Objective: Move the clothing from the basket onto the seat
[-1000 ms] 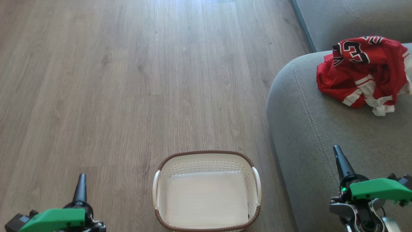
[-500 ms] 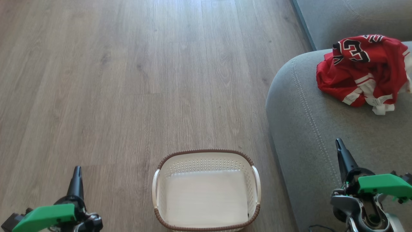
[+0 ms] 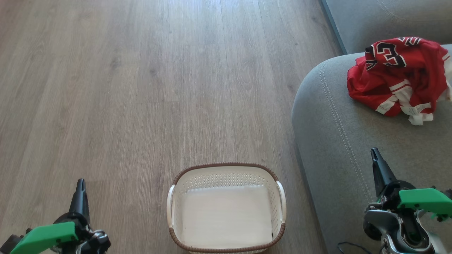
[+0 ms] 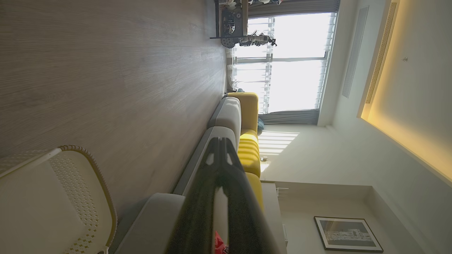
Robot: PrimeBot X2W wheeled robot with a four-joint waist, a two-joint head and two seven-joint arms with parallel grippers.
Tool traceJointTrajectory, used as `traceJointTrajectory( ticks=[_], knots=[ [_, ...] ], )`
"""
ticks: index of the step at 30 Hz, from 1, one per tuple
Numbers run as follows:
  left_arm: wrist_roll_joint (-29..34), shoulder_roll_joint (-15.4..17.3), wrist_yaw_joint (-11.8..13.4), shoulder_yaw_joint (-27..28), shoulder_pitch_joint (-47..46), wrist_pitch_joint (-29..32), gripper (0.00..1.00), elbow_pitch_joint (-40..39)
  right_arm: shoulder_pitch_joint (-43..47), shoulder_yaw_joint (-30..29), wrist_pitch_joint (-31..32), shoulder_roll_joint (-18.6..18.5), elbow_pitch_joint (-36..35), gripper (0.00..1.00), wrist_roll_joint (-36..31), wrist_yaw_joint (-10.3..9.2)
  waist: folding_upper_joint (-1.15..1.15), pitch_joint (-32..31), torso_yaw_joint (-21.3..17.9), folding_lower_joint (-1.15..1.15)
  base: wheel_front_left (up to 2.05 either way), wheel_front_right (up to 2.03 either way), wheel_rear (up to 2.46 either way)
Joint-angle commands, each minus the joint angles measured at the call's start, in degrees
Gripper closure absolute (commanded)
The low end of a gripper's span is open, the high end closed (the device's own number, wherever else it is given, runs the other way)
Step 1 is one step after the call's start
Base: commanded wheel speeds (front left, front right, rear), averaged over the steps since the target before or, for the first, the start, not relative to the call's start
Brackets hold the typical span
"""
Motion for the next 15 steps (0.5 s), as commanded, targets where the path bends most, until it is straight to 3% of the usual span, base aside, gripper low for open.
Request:
traceJointTrajectory(
  ticks=[1, 15],
  knots=[
    [-0.2, 0.6, -0.5, 2.1, -2.7, 0.5, 1.0, -2.1, -3.0, 1.3, 0.3, -1.1, -2.2, 1.0, 0.6, 0.47, 0.0, 0.0, 0.0, 0.0, 0.0, 0.0, 0.0],
    [-0.1, 0.6, -0.5, 2.1, -2.7, 0.5, 1.0, -2.1, -3.0, 1.9, -0.2, -1.6, -2.3, 1.0, 1.2, 0.47, 0.0, 0.0, 0.0, 0.0, 0.0, 0.0, 0.0]
  ],
)
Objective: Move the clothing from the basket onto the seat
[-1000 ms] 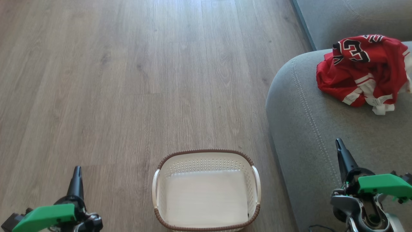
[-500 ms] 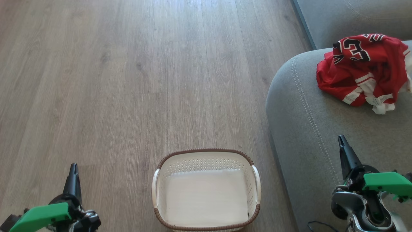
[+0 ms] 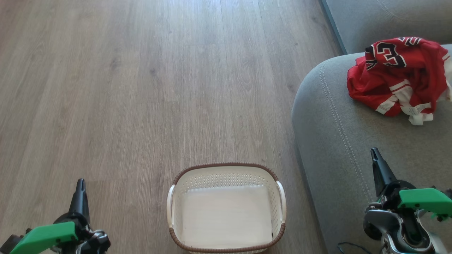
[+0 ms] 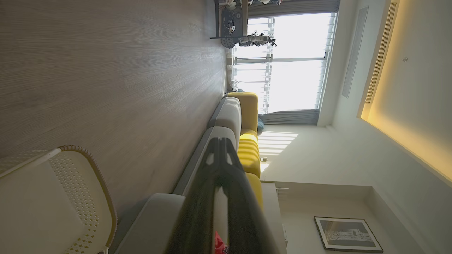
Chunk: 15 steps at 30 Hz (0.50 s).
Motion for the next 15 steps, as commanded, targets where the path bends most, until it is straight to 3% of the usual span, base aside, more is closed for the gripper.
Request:
traceJointTrajectory(
  ticks=[1, 15],
  knots=[
    [-0.1, 0.6, -0.5, 2.1, -2.7, 0.5, 1.0, -2.1, -3.0, 1.5, -0.1, -1.3, -2.3, 1.0, 0.6, 0.47, 0.0, 0.0, 0.0, 0.0, 0.0, 0.0, 0.0],
    [-0.1, 0.6, -0.5, 2.1, -2.7, 0.5, 1.0, -2.1, -2.9, 2.2, -0.6, -1.8, -2.3, 1.0, 1.2, 0.47, 0.0, 0.0, 0.0, 0.0, 0.0, 0.0, 0.0]
  ],
)
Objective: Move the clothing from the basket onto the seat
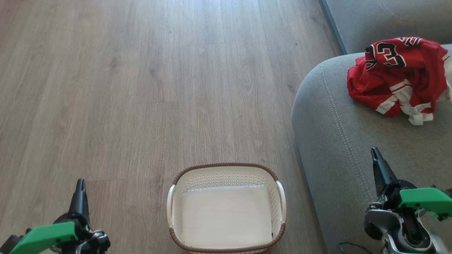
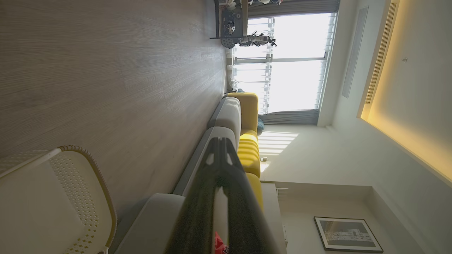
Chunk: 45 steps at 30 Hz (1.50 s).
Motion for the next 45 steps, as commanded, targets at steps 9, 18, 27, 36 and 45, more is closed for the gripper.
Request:
traceJointTrajectory(
  ticks=[9, 18, 27, 36, 45],
  knots=[
    [-0.1, 0.6, -0.5, 2.1, -2.7, 0.5, 1.0, -2.1, -2.9, 1.7, -0.5, -1.3, -2.3, 1.0, 0.8, 0.47, 0.0, 0.0, 0.0, 0.0, 0.0, 0.0, 0.0],
    [-0.1, 0.6, -0.5, 2.1, -2.7, 0.6, 1.0, -2.1, -2.9, 2.3, -1.0, -1.7, -2.4, 1.0, 1.3, 0.47, 0.0, 0.0, 0.0, 0.0, 0.0, 0.0, 0.0],
    [-0.1, 0.6, -0.5, 2.1, -2.7, 0.6, 1.0, -2.1, -2.8, 2.9, -1.4, -2.1, -2.5, 1.0, 1.8, 0.47, 0.0, 0.0, 0.0, 0.0, 0.0, 0.0, 0.0],
    [0.0, 0.6, -0.5, 2.1, -2.7, 0.6, 1.0, -2.1, -2.8, 3.5, -1.9, -2.6, -2.6, 1.0, 2.4, 0.47, 0.0, 0.0, 0.0, 0.0, 0.0, 0.0, 0.0],
    [0.0, 0.5, -0.5, 2.1, -2.7, 0.6, 1.0, -2.1, -2.8, 4.2, -2.5, -3.1, -2.7, 1.0, 3.0, 0.47, 0.0, 0.0, 0.0, 0.0, 0.0, 0.0, 0.0]
  ],
)
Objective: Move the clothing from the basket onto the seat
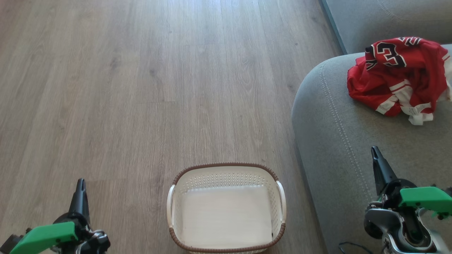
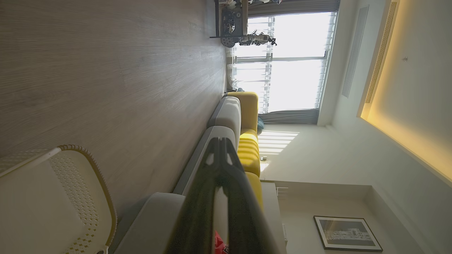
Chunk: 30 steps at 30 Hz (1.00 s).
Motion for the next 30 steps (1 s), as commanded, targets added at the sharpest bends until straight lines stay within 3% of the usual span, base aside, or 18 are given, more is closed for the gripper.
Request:
traceJointTrajectory(
  ticks=[1, 30],
  knots=[
    [0.0, 0.6, -0.5, 2.0, -2.7, 0.2, 1.0, -2.1, -2.8, 1.4, -0.4, -1.1, -2.2, 1.0, 0.4, 0.47, 0.0, 0.0, 0.0, 0.0, 0.0, 0.0, 0.0],
    [0.0, 0.5, -0.5, 2.1, -2.7, 0.2, 1.0, -2.2, -2.7, 3.9, -2.4, -3.0, -2.7, 1.0, 2.6, 0.47, 0.0, 0.0, 0.0, 0.0, 0.0, 0.0, 0.0]
  ],
)
